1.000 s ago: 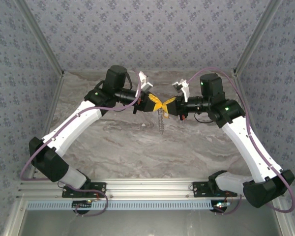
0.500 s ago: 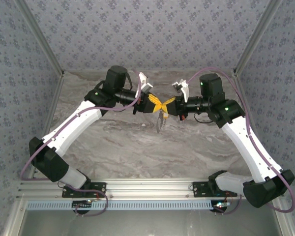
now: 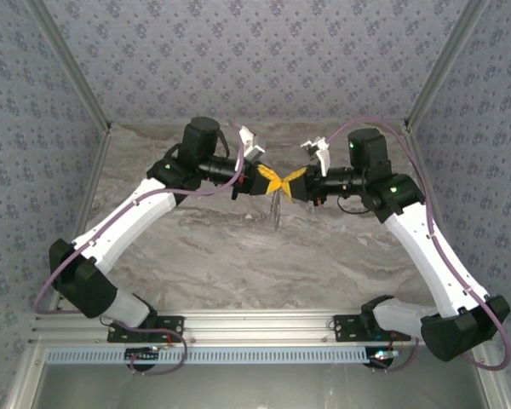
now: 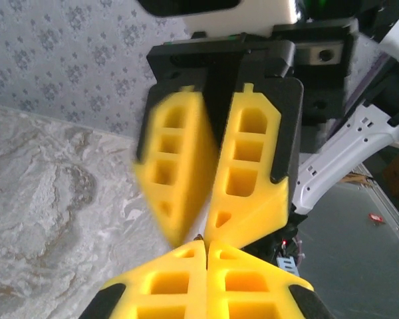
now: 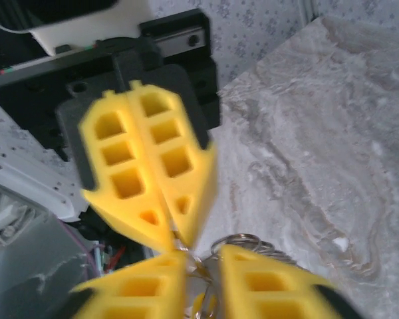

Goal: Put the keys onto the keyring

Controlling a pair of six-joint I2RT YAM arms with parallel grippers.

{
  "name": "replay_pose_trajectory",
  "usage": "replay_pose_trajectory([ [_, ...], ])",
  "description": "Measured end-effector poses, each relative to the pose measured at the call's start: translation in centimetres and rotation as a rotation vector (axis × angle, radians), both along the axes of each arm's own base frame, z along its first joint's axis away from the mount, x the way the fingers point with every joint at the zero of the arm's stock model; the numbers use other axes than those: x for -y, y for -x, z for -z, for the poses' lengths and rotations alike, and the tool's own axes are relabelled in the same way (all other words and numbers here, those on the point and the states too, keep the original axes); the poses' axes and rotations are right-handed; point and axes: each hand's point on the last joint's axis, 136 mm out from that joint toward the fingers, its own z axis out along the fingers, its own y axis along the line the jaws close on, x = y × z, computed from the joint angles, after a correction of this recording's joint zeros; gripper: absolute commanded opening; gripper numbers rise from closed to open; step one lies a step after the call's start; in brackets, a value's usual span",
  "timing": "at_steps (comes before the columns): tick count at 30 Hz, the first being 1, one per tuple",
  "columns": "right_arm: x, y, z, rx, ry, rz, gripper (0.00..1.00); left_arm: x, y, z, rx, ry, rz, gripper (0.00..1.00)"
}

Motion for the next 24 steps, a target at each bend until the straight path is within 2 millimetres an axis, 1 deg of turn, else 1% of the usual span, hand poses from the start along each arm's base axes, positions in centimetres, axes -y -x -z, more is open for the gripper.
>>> replay_pose_trajectory([
  [2,1.1,-0.7,-0.5,0.009,-0.038,0.042,0.45,0.0,0.0,0.2,-0.001,0.006,-0.018,0.00],
  [4,2.9,-1.5,-1.6,0.047,-0.093,0.110,0.52,0.0,0.0,0.6,-0.011,0.008,-0.031,0.00],
  [6,4.5,-1.7,-2.3,0.075,-0.141,0.162,0.54,0.0,-0.1,0.7,-0.019,0.012,-0.040,0.00],
  [9,5.4,-1.3,-3.0,0.098,-0.201,0.184,0.60,0.2,-0.3,0.2,-0.020,0.031,-0.050,0.00],
  [13,5.3,-1.0,-2.8,0.095,-0.244,0.172,0.64,0.1,-0.4,-1.2,-0.006,0.070,-0.059,0.00],
  [18,4.0,-0.3,-1.7,0.068,-0.263,0.129,0.68,-0.1,-0.2,-3.0,0.018,0.117,-0.071,0.00],
  [24,2.2,0.9,-1.8,0.073,-0.274,0.066,0.69,-0.1,-0.2,-3.9,0.027,0.143,-0.079,0.00],
])
